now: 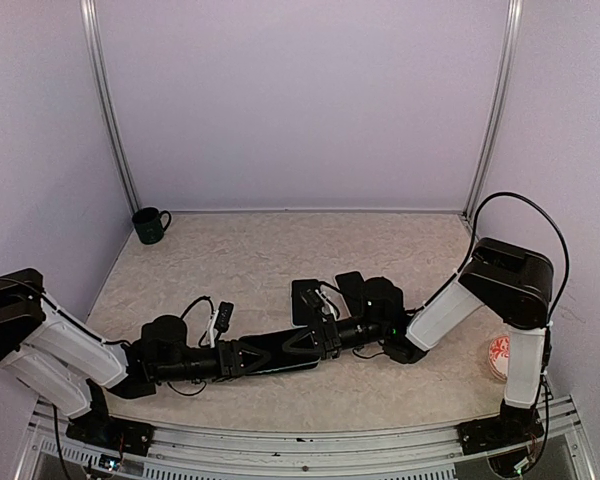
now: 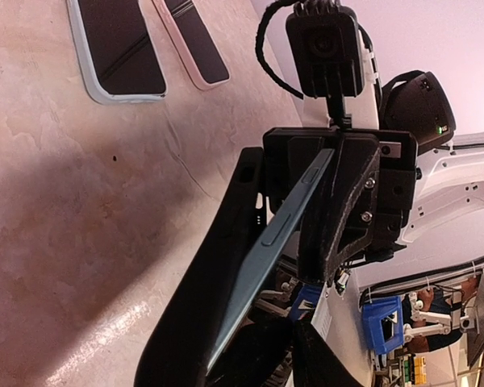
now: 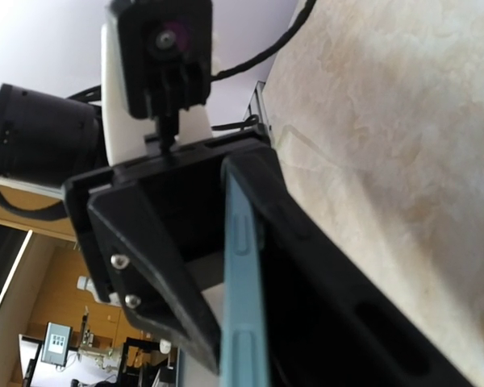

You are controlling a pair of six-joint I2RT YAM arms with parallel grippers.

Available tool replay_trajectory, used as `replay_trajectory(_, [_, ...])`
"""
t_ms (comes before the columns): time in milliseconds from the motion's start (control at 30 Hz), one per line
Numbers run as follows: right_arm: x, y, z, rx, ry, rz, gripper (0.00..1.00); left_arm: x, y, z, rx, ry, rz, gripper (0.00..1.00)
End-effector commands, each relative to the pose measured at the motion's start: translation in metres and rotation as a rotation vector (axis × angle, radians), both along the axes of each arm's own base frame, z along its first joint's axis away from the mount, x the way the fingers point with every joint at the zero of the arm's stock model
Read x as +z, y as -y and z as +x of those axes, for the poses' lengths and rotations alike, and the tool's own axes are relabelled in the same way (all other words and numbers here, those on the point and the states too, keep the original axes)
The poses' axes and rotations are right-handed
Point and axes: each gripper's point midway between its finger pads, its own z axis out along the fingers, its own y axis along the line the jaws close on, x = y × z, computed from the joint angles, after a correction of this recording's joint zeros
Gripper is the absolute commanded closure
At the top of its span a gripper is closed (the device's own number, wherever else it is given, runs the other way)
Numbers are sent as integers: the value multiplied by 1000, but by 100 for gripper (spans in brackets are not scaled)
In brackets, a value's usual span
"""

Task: Put the phone into the phone case
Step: Install the phone on the phone case.

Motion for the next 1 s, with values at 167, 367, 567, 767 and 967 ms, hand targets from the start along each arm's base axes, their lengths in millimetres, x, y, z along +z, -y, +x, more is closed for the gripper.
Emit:
replay_trajectory(167, [13, -7, -3, 10, 46, 10, 85, 54, 17, -8, -86, 112, -181, 66])
replay_trajectory(367, [13, -7, -2, 8, 53, 6, 83, 54, 17, -9, -91, 111, -187, 70])
replay_trajectory(567, [14, -5, -2, 9, 57, 2, 81, 52, 17, -9, -89, 103, -183, 73])
replay_trajectory(767, [18, -1, 0, 7, 65, -4, 79, 44, 14, -5, -65, 94, -149, 78])
replay_trajectory(967, [19, 4, 2, 5, 82, -32, 77, 39, 13, -4, -64, 93, -133, 83])
